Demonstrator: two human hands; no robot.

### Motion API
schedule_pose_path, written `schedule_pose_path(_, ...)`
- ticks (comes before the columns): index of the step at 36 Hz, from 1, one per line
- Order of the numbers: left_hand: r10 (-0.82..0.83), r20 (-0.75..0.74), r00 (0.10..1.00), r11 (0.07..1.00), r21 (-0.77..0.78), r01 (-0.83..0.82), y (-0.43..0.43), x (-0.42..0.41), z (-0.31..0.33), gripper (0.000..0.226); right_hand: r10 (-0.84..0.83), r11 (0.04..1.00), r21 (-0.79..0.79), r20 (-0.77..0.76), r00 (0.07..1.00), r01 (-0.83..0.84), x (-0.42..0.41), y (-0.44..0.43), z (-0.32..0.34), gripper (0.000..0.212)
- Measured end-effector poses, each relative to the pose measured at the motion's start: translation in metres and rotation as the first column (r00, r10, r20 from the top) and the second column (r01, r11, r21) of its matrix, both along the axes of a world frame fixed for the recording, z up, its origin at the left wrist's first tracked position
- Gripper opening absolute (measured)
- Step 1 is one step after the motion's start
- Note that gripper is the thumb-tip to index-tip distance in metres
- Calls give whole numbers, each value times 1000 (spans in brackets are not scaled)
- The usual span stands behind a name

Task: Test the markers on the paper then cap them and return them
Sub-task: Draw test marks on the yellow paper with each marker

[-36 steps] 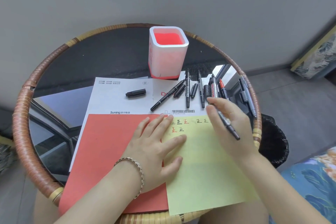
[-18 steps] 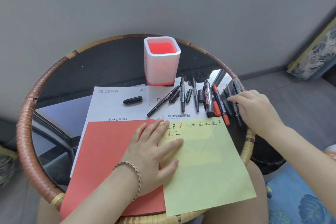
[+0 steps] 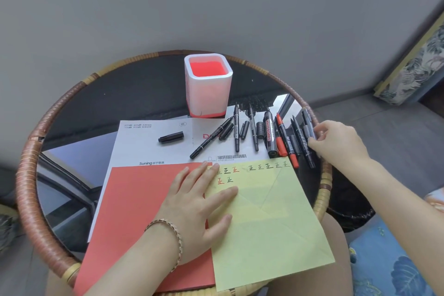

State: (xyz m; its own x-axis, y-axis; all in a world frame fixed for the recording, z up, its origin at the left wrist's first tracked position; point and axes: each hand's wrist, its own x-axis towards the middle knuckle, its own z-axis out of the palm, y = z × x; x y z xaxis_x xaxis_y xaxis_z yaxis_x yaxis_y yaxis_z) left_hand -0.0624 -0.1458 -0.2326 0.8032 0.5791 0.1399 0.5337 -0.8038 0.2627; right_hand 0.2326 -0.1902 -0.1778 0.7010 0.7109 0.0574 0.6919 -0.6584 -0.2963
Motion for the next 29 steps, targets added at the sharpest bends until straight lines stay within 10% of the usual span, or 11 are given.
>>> schedule_pose_path(8, 2, 9, 1000, 1000, 7, -2, 0, -1, 0, 42, -92, 977, 137, -421, 903, 163, 6, 4, 15, 19)
schedule_pose_path(14, -2, 26, 1000, 1000, 4, 2, 0, 0, 0, 41, 213, 857, 475, -680, 702, 200, -28, -8, 36, 5)
schedule_pose_path(29, -8, 24, 1000, 1000, 1, 8, -1, 1, 4, 40, 438, 794, 606, -628, 643, 51, -133, -2, -7, 10)
